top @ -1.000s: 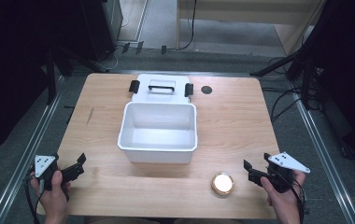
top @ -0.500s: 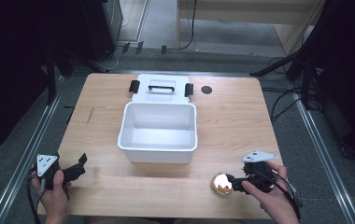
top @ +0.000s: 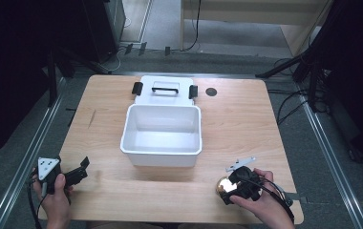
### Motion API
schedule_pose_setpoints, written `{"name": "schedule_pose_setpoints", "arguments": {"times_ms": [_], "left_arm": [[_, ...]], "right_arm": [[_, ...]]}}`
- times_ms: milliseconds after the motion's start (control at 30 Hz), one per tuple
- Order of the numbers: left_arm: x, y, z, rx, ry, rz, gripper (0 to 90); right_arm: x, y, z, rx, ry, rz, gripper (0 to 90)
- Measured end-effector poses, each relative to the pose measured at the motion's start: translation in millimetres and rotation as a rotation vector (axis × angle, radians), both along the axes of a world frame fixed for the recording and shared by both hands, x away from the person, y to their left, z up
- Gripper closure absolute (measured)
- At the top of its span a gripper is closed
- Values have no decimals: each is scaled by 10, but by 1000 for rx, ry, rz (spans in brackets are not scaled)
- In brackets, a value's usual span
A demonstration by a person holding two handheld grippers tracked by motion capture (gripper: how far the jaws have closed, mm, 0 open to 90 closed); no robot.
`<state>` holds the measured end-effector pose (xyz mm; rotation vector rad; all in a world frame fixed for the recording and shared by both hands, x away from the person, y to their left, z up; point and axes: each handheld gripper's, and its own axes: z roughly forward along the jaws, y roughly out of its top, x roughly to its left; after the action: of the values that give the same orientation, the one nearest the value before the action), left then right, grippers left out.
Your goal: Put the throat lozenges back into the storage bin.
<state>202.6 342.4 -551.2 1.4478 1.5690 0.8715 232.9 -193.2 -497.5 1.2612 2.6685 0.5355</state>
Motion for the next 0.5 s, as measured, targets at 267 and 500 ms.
{"name": "schedule_pose_setpoints", "arguments": {"times_ms": [267, 500], "left_arm": [[2, 0, 1, -1, 3, 0, 0], [6, 0, -1, -2, 4, 2, 0]], "right_arm": [[28, 94, -142, -60, 28, -8, 130], [39, 136, -204, -78, 42, -2, 196]]}}
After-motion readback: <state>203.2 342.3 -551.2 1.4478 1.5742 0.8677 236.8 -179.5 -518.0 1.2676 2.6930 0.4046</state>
